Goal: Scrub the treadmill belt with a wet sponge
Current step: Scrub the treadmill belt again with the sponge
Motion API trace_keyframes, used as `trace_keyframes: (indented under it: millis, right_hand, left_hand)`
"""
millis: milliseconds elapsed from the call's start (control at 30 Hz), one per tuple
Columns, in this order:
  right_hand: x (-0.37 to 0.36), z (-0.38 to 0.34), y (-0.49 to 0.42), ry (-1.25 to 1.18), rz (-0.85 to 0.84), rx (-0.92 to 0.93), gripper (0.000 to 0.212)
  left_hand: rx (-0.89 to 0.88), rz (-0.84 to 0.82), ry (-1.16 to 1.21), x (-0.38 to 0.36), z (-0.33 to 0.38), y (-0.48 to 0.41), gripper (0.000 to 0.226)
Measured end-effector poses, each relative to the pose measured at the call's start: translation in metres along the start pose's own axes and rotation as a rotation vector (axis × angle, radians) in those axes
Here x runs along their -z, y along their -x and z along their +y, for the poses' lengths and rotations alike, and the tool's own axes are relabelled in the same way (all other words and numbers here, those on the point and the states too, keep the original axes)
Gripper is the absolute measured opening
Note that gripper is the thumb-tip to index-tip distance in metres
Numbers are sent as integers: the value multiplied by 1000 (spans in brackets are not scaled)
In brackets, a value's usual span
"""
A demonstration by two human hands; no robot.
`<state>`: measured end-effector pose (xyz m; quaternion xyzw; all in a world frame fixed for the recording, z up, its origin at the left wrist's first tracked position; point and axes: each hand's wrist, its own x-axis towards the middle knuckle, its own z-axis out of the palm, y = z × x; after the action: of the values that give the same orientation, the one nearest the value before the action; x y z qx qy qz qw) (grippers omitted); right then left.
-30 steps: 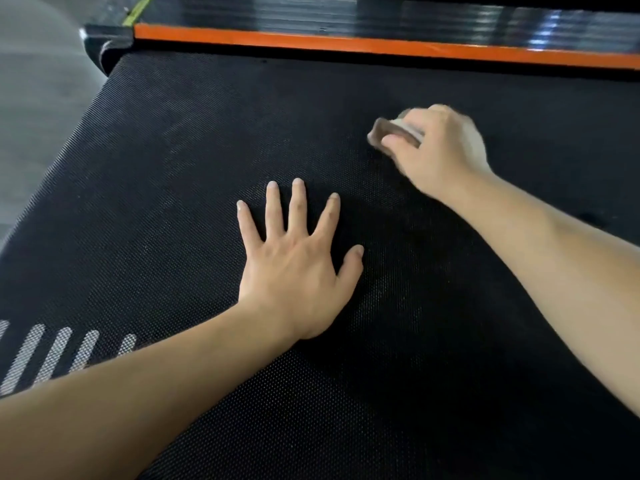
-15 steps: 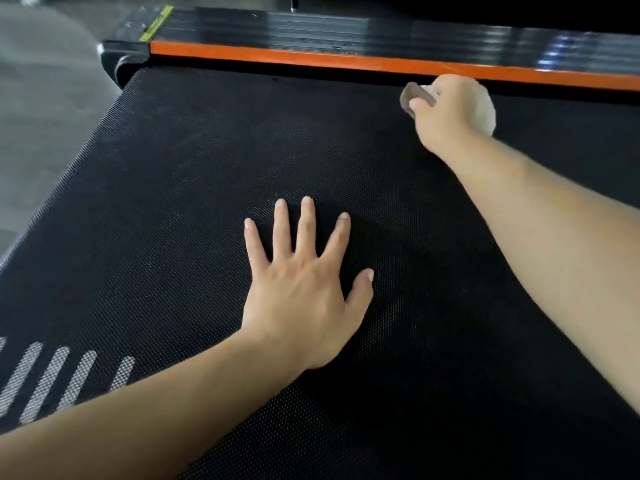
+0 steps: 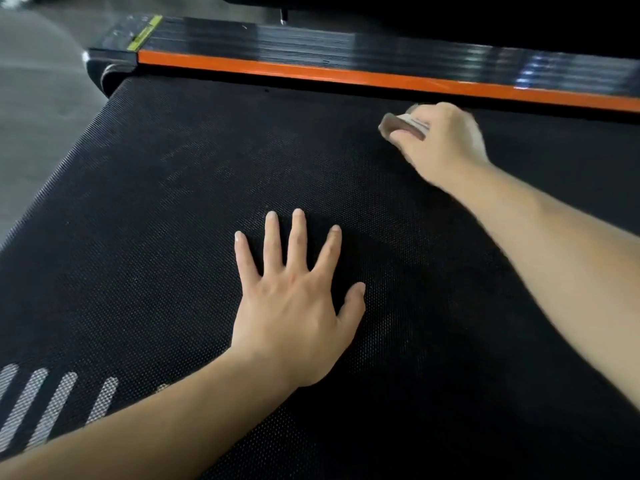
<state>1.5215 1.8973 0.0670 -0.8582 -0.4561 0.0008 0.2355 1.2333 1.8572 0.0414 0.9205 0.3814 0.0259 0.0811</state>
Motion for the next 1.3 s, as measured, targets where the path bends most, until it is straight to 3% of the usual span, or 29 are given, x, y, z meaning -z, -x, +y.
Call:
trace_keyframes:
  millis: [133, 200, 333, 500, 667, 800, 900, 1000, 1167, 1300]
  right_hand:
    - [25, 29, -19, 35, 102, -265, 27]
    - [20, 24, -13, 91, 122, -219, 27]
    - [16, 16, 5, -12, -7, -51, 25]
    - [25, 27, -14, 29, 141, -273, 29]
    - [24, 22, 24, -3, -72, -19, 23]
    - [38, 46, 12, 95, 100, -200, 28]
    - [25, 31, 33, 81, 59, -65, 36]
    - [25, 26, 61, 20, -56, 84, 25]
    - [33, 36, 39, 81, 118, -207, 30]
    - [27, 18, 88, -9, -45, 29, 25]
  left_hand:
    - [-6, 3, -17, -2, 0, -1, 78]
    - [-5, -1, -14, -2, -1, 0, 78]
    - [0, -6, -12, 0, 0, -1, 78]
    - [8, -7, -25, -1, 1, 0, 78]
    - [4, -4, -11, -2, -1, 0, 78]
    - [11, -18, -18, -2, 1, -1, 79]
    - [14, -17, -23, -1, 0, -1, 79]
    - [16, -18, -32, -1, 0, -1, 78]
    - [21, -10, -19, -2, 0, -1, 79]
    - [26, -22, -34, -1, 0, -1, 79]
